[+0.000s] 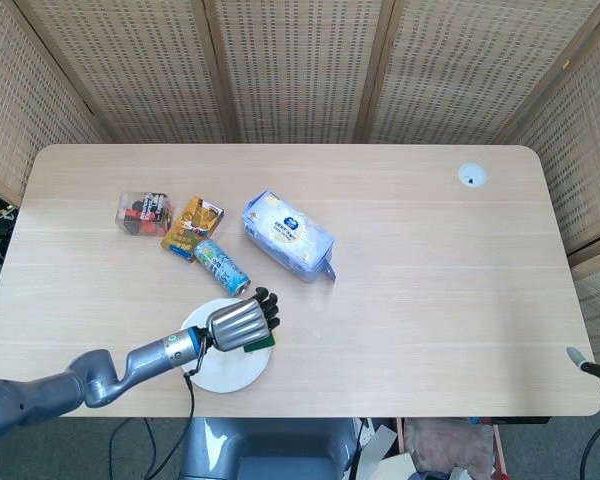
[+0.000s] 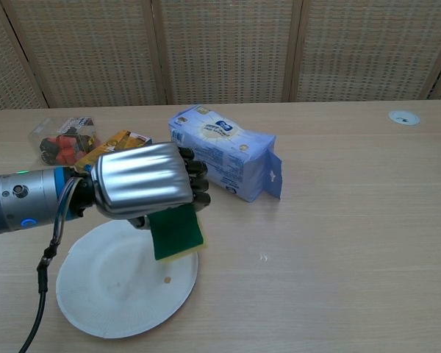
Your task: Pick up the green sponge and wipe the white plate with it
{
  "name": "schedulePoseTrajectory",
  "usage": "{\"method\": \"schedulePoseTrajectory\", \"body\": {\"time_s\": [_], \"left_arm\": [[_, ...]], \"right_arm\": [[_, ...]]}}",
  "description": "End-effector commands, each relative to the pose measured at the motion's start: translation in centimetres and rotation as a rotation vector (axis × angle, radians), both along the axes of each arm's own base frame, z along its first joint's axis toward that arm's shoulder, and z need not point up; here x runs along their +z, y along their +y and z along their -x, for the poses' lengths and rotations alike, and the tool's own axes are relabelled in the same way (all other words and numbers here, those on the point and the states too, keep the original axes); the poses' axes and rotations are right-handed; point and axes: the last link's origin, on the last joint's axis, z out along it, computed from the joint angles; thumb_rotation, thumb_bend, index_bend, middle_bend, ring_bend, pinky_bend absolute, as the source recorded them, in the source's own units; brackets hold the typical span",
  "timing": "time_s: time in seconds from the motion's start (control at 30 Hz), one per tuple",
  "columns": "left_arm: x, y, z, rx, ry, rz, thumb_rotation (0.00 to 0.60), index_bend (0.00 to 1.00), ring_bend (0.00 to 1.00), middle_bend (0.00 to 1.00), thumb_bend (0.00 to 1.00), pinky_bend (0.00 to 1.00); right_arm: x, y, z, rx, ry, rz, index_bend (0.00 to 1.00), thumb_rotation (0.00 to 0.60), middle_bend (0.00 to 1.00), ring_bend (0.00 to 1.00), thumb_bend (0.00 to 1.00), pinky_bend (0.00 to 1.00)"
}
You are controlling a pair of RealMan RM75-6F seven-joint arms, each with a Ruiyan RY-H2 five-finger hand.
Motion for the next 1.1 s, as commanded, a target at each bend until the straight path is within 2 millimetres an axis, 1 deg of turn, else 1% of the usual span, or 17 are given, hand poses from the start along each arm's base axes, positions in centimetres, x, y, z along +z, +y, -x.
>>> {"method": "schedulePoseTrajectory", "body": {"time_s": [0.03,0.13,0.2,0.33,0.53,0.9,1.1], "left_arm": [[0.2,-0.2,0.6,-0.017,0.024,0.002,0.6,0.64,0.31,0.47,0.13,0.39],[-0.3,-0.5,1.3,-0.023,0.062,0.002,0.6,0.64,0.31,0.48,0.13,0.39],[-0.6,-0.6,1.6,-0.028,0.082,-0.004,0.6,0.65,0.33,0.5,0.14,0.4],[-1.6,-0.7,1.8,-0.053,0.089,-0.049,0.6,0.67,0.39,0.58,0.14,0.42],[-2.9,-1.4,2.0,-0.089,0.089,-0.089,0.6,0.68,0.41,0.61,0.14,0.44],[-4.3,-1.9,2.5,-0.125,0.124,-0.103,0.6,0.71,0.43,0.64,0.15,0.45],[-4.6,-2.1,2.6,-0.138,0.127,-0.098,0.6,0.71,0.43,0.64,0.16,0.45]], "right_arm": [[0.1,0.1,0.0,0.002,-0.003,0.001,0.0,0.6,0.0,0.0,0.0,0.0],[0.1,0.1,-0.1,0.005,-0.005,0.001,0.0,0.6,0.0,0.0,0.0,0.0],[0.1,0.1,-0.1,0.007,-0.005,0.001,0.0,0.6,0.0,0.0,0.0,0.0],[0.1,0.2,-0.1,0.011,-0.008,0.0,0.0,0.6,0.0,0.0,0.0,0.0],[0.2,0.2,0.0,0.008,-0.011,0.0,0.0,0.6,0.0,0.0,0.0,0.0],[0.2,0.1,0.0,0.008,-0.015,-0.006,0.0,0.6,0.0,0.0,0.0,0.0],[0.2,0.1,-0.1,0.009,-0.014,-0.006,0.0,0.6,0.0,0.0,0.0,0.0]]}}
